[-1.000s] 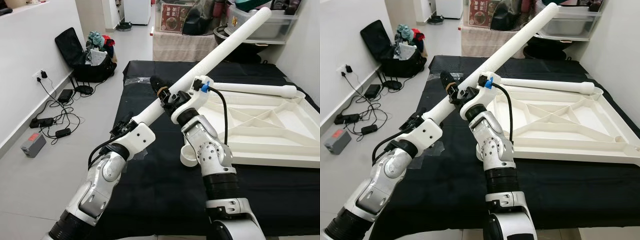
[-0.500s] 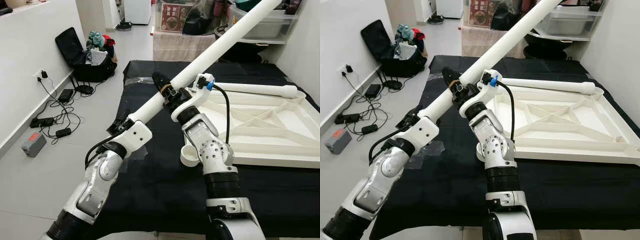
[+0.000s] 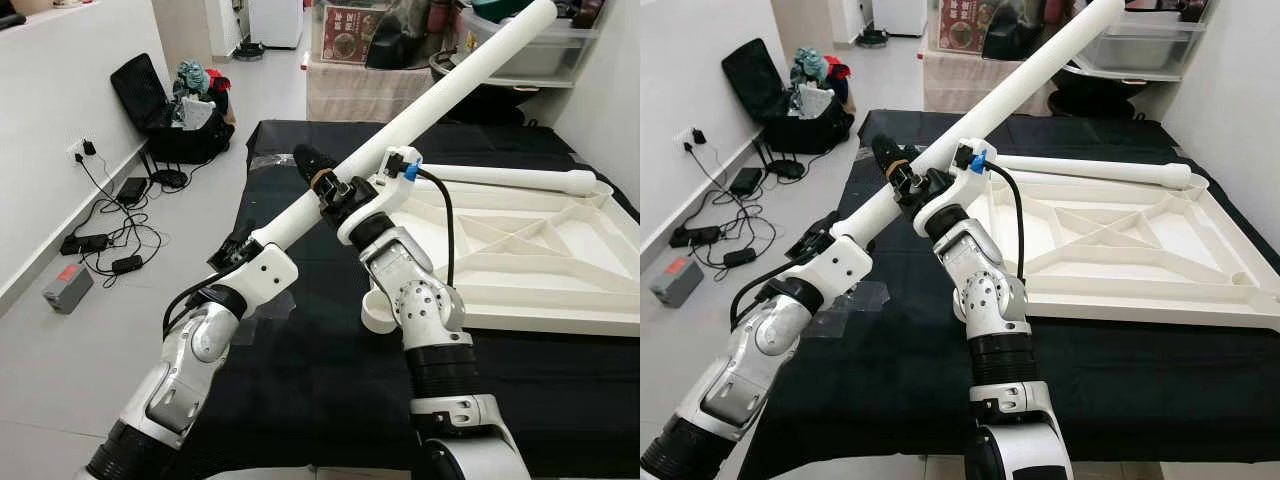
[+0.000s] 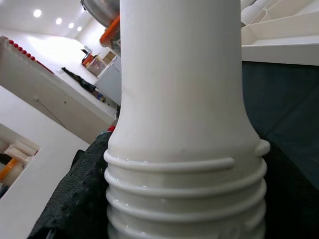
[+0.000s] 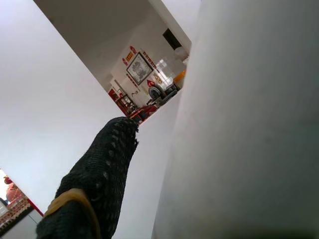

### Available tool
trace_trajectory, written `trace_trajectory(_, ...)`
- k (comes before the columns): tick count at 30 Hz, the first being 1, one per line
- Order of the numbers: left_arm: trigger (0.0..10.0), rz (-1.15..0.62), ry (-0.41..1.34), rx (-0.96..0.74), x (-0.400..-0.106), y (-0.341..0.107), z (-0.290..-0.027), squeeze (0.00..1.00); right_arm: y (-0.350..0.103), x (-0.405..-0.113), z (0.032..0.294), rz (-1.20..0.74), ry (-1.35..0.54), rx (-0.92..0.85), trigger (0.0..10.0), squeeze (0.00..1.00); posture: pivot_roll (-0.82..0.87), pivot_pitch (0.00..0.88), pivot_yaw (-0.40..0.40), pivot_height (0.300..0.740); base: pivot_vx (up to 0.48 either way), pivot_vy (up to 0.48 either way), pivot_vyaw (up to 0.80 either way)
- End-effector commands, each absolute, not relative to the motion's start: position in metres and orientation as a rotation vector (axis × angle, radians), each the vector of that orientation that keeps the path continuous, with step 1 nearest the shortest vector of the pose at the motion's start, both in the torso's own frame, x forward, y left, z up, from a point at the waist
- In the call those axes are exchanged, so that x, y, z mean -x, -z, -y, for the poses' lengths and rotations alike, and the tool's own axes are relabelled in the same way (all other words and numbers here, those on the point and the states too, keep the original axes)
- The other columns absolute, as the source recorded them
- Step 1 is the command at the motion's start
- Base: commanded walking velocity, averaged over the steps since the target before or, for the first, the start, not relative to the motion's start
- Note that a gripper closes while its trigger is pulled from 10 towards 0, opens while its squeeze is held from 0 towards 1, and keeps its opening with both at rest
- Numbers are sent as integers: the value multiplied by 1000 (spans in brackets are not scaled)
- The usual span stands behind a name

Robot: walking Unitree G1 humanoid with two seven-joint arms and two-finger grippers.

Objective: Building children table

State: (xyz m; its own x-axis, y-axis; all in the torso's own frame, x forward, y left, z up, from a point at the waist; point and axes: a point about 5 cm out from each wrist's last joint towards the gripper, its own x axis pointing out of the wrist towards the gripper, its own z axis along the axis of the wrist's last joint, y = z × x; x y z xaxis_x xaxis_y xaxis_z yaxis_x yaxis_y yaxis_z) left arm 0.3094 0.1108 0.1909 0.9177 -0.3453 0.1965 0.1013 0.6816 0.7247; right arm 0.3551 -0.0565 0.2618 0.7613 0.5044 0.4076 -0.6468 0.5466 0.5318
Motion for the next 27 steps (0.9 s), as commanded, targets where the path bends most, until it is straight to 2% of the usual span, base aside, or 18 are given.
trace_trajectory(1,10000,317,307,-829,-306,-182,-106,0,-264,-349,43,216,-749,-733,10000,0,90,87,-44,740,0,0,0)
trace_trajectory(2,10000,317,309,-829,-306,-182,-106,0,-264,-348,43,213,-754,-736,10000,0,90,87,-44,740,0,0,0)
trace_trajectory(3,10000,320,311,-827,-306,-181,-105,0,-264,-347,42,213,-758,-744,0,0,89,86,-46,740,0,0,0)
trace_trajectory(16,10000,323,309,-834,-305,-180,-109,0,-257,-342,37,182,-786,-746,0,0,88,76,-44,740,0,0,0)
trace_trajectory(24,10000,266,301,-751,-307,-177,-114,0,-257,-341,37,184,-785,-739,0,0,89,75,-45,740,0,0,0)
trace_trajectory(25,10000,256,299,-728,-308,-177,-115,1000,-257,-341,38,185,-782,-745,0,0,88,74,-45,740,0,0,0)
trace_trajectory(27,10000,250,288,-708,-308,-178,-118,1000,-259,-342,40,192,-772,-744,0,0,89,80,-48,740,0,0,0)
